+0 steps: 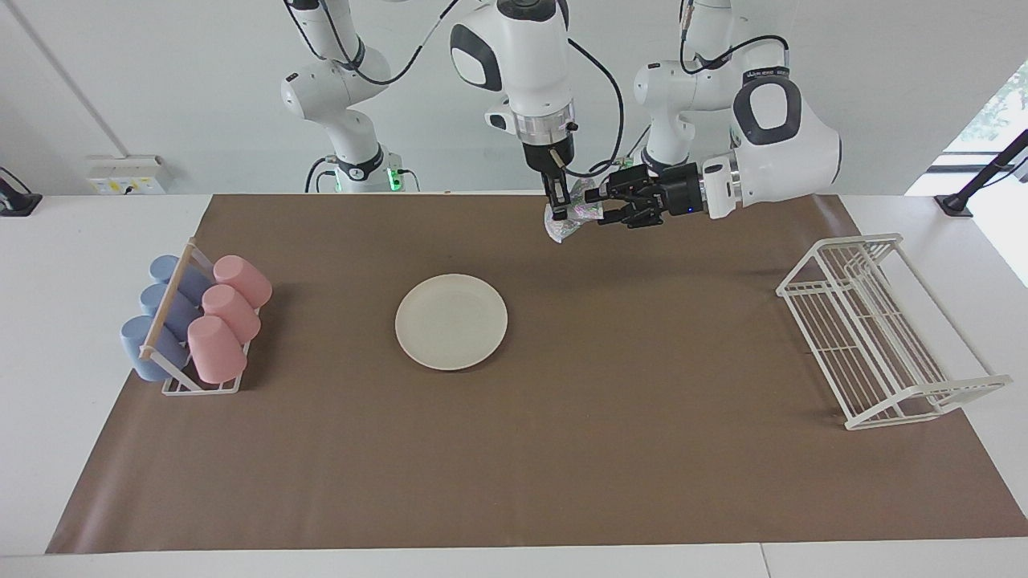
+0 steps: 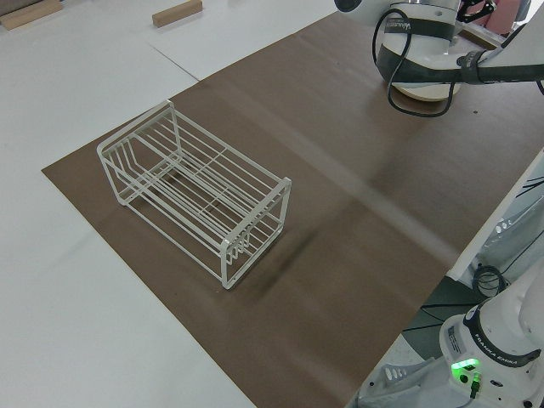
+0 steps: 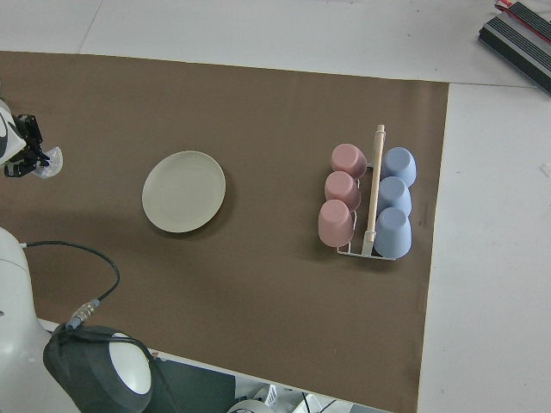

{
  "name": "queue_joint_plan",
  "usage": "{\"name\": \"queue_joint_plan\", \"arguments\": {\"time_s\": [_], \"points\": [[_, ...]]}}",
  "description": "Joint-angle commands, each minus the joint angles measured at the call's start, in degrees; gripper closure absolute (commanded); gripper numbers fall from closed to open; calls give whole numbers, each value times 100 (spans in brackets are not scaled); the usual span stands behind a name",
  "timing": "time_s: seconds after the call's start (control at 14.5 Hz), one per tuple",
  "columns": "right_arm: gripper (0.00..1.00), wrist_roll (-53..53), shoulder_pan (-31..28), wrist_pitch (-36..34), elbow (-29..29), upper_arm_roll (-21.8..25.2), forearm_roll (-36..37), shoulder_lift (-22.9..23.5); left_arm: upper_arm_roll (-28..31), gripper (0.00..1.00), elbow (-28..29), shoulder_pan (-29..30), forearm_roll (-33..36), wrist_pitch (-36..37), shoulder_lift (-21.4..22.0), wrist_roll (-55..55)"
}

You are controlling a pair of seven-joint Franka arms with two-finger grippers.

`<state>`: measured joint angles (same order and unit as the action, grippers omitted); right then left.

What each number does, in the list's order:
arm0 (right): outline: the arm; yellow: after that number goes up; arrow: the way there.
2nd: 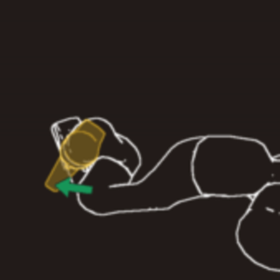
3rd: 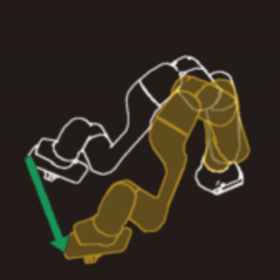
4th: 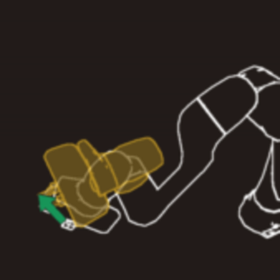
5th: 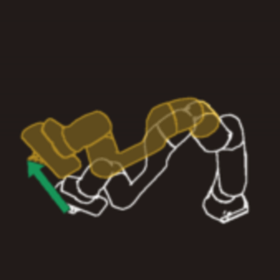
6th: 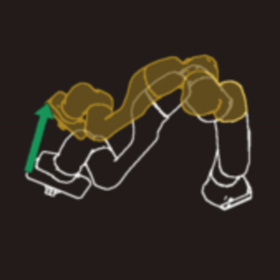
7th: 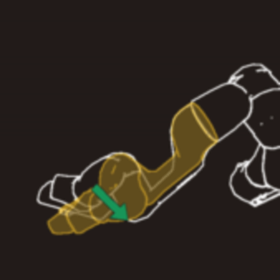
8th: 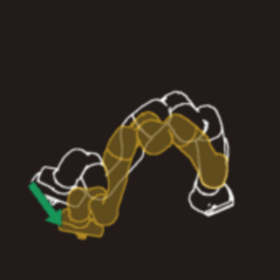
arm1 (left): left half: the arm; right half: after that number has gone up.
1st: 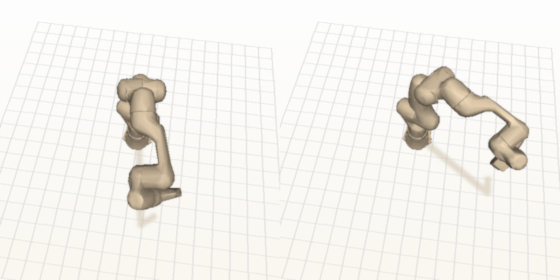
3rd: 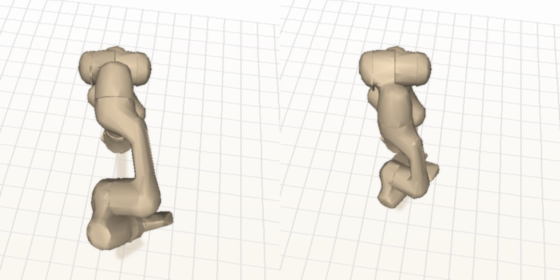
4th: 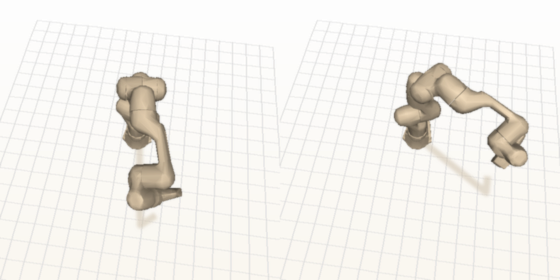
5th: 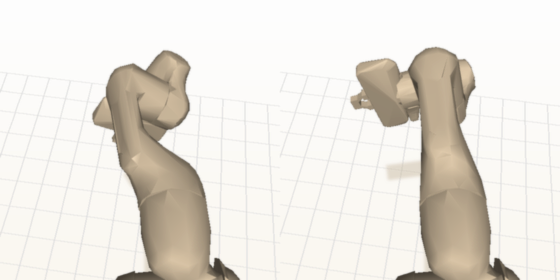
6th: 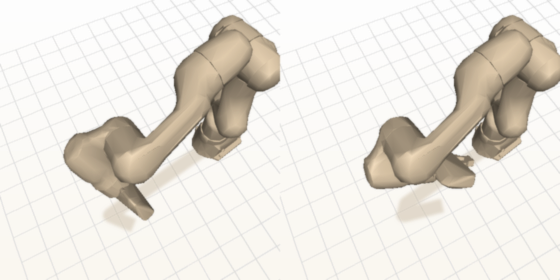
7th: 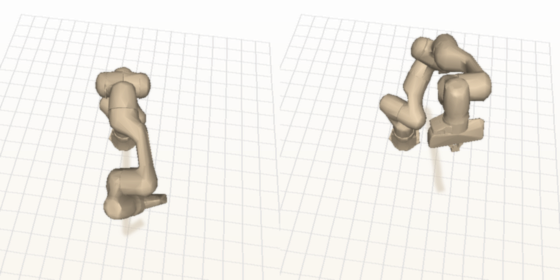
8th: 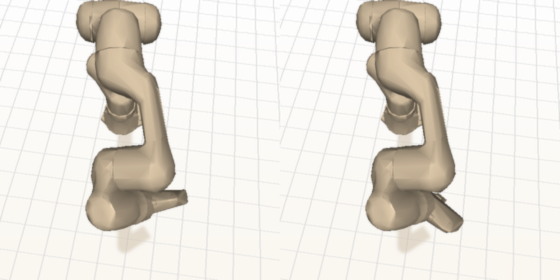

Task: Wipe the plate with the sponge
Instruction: 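Grasp the cloth with the left gripper from the right gripper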

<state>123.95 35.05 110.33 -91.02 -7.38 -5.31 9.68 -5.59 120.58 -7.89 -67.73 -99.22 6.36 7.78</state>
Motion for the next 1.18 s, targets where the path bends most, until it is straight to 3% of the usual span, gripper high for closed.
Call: {"name": "queue_joint_plan", "arguments": {"time_s": [0.0,0.41,0.55,0.83,1.11], "points": [[100,147,-7,85,-4,-26,92,17,40,100,124,-90,102,-98,181,-224],[100,68,-68,94,-3,-26,100,34,67,100,124,-37,111,-54,225,-286],[3,24,-77,111,-12,-17,100,25,76,100,124,7,111,7,225,-286],[0,15,-95,120,-21,-17,83,-1,84,100,115,95,119,34,225,-294],[0,-728,-261,85,-73,9,118,-71,76,100,-113,174,1223,-53,138,-601]]}}
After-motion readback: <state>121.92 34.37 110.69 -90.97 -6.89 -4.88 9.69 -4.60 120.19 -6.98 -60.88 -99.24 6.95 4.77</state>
